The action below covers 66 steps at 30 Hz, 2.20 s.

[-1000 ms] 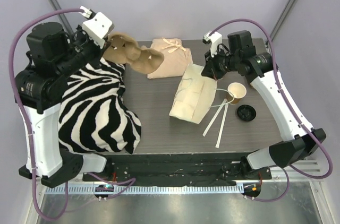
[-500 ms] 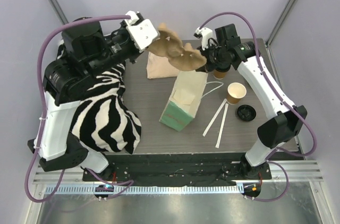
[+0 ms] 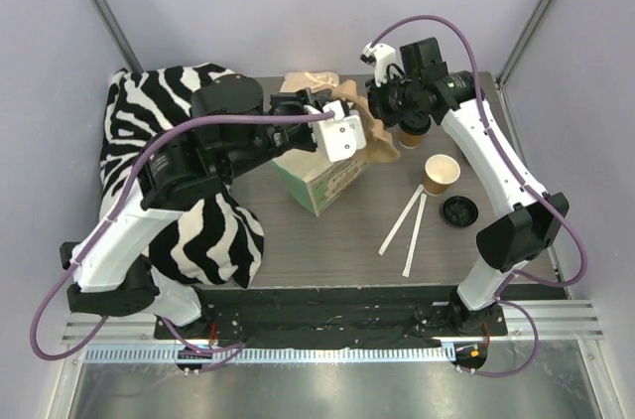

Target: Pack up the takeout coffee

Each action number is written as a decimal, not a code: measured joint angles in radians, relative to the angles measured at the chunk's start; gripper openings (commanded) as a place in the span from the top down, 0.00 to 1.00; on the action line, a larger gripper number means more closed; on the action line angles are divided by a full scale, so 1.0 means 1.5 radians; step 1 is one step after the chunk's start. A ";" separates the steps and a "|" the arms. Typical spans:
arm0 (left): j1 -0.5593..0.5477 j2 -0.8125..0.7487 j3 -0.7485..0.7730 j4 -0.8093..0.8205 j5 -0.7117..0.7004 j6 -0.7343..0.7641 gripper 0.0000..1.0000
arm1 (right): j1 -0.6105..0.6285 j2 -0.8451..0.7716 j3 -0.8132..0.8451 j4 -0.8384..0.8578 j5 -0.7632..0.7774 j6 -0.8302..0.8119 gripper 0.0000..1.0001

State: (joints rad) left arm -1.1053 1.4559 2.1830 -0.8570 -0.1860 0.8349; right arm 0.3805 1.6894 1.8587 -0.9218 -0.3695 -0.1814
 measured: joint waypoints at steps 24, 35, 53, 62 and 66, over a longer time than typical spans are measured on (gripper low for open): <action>0.009 -0.071 -0.060 0.062 -0.109 0.005 1.00 | 0.035 -0.042 -0.059 0.006 -0.012 -0.054 0.99; 0.010 -0.100 -0.232 0.031 -0.121 0.081 1.00 | 0.038 -0.042 -0.058 0.005 -0.017 -0.054 0.99; -0.015 -0.069 -0.237 -0.159 -0.043 0.197 1.00 | 0.171 -0.040 0.008 -0.070 -0.041 -0.104 0.99; -0.090 -0.062 -0.241 -0.163 -0.112 0.209 1.00 | 0.171 -0.039 0.008 -0.107 -0.031 -0.107 0.99; -0.157 -0.065 -0.241 -0.163 -0.151 0.221 1.00 | 0.171 -0.032 0.008 -0.106 -0.019 -0.105 0.99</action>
State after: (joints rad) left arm -1.3411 1.3590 1.8221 -1.1007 -0.4129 1.1660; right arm 0.6376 1.6413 1.8702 -1.0813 -0.3981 -0.3389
